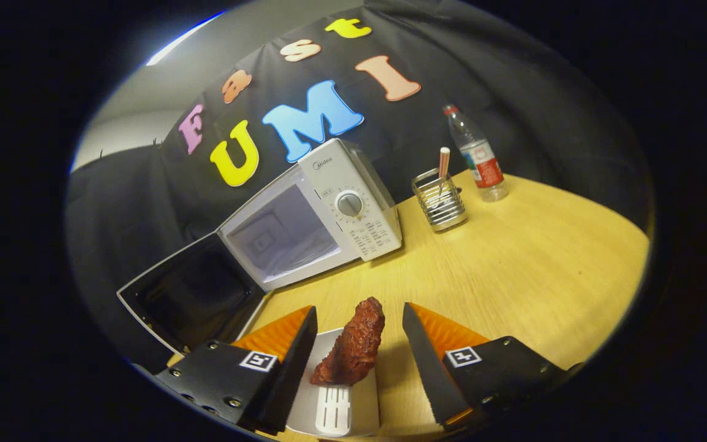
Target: Open the microwave, put the food inside, and close the microwave door.
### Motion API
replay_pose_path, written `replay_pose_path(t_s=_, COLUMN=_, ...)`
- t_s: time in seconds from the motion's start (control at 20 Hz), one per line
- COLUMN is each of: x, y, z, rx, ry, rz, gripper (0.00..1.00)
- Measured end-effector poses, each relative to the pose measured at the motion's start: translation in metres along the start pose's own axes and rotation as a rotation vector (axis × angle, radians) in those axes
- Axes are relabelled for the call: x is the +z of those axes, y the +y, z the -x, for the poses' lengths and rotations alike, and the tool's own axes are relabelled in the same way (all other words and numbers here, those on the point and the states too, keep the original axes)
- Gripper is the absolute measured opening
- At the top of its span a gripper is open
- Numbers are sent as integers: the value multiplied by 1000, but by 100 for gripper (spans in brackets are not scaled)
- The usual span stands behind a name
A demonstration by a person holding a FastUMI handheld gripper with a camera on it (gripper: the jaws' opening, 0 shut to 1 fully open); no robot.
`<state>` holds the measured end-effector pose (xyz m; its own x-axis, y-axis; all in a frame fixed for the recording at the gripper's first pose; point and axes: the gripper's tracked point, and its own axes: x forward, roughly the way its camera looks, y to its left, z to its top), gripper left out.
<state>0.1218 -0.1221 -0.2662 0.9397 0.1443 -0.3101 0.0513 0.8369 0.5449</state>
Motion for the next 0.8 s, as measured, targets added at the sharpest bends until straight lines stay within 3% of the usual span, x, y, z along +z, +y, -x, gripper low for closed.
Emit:
replay_pose_path(t_s=0.05, x=-1, y=0, z=-7, rx=20, ry=5, rz=-34, gripper=72)
replay_pose_path(t_s=0.15, x=-1, y=-2, z=-15, rx=45, ry=18, rz=-114, gripper=26)
replay_pose_path(t_s=0.2, x=0, y=1, z=-13, rx=51, ry=23, rz=-151, gripper=27)
replay_pose_path(t_s=0.3, x=6, y=6, z=-10, rx=100, ry=17, rz=-238, gripper=15)
replay_pose_path(t_s=0.8, x=50, y=55, z=2, rx=136, ry=-48, rz=-252, gripper=14)
